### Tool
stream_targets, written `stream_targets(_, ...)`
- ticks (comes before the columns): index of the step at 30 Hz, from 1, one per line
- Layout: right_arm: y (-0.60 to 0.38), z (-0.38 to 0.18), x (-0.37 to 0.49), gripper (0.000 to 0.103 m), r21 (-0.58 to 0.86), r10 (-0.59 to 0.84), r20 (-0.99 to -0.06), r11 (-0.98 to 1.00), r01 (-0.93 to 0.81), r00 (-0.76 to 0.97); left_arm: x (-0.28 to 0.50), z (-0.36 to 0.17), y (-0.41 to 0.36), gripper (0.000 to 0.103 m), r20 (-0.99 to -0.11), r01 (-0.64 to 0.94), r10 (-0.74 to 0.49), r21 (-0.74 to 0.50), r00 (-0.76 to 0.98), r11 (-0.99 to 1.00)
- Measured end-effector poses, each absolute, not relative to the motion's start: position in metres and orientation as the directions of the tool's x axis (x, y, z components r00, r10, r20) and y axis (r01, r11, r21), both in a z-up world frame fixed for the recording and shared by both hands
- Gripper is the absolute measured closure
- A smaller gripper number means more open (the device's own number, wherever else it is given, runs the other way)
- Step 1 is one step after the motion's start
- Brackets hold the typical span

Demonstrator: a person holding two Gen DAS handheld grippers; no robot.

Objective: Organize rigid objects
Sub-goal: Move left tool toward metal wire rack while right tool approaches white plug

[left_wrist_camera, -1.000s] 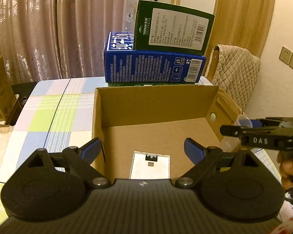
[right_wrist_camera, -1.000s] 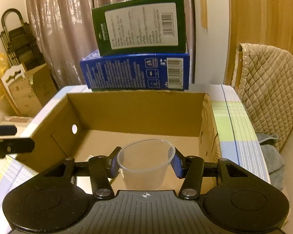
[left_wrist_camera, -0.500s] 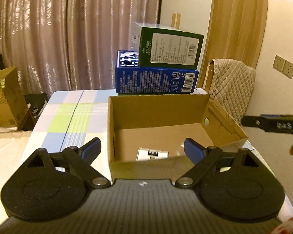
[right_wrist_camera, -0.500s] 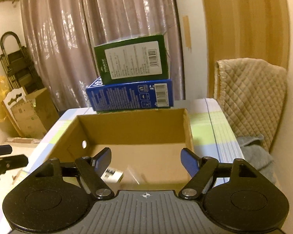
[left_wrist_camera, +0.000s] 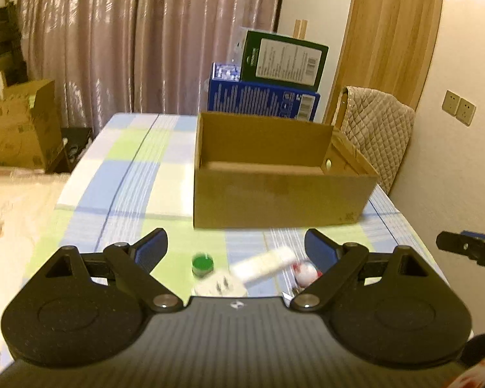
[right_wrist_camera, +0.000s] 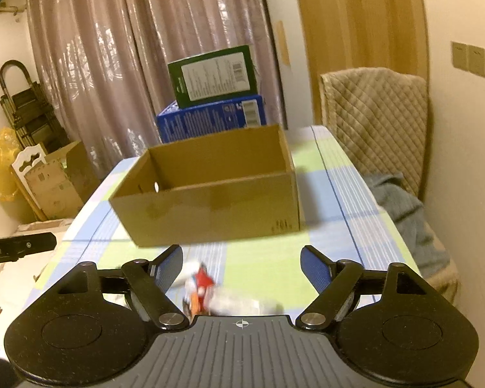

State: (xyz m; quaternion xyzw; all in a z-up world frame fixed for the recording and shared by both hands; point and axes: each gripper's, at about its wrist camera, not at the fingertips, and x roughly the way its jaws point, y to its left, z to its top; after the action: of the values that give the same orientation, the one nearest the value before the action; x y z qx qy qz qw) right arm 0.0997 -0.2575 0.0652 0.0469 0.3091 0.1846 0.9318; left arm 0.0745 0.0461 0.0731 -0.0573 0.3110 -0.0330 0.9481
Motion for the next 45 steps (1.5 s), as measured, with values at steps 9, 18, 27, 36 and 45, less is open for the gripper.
stream_targets(9, -0.259, 0.038, 0.046, 0.026, 0.169, 0.352, -0.613, 0.933, -0.318, 0.707, 0.027, 0.046, 0.034, 0.014, -0.617, 0.045, -0.127, -0.146, 0.777, 0.988)
stream_targets(18, -0.263, 0.027, 0.033, 0.026, 0.142, 0.330, -0.631, 0.939, -0.314, 0.702, 0.019, 0.032, 0.020, 0.014, -0.642, 0.077, -0.121, -0.096, 0.758, 0.992)
stream_targets(27, -0.263, 0.020, 0.037, 0.026, 0.151, 0.325, -0.647, 0.941, -0.302, 0.690, 0.025, 0.018, 0.012, 0.014, -0.665, 0.113, -0.129, -0.067, 0.736, 0.991)
stream_targets(36, -0.261, 0.007, 0.051, 0.026, 0.150, 0.314, -0.658, 0.945, -0.289, 0.685, 0.041, 0.000, 0.002, 0.014, -0.693, 0.166, -0.149, -0.044, 0.705, 0.985)
stream_targets(45, -0.250, -0.017, 0.070, 0.026, 0.139, 0.305, -0.694, 0.945, -0.295, 0.652, 0.065, -0.027, -0.007, 0.014, -0.742, 0.208, -0.155, -0.022, 0.652, 0.978)
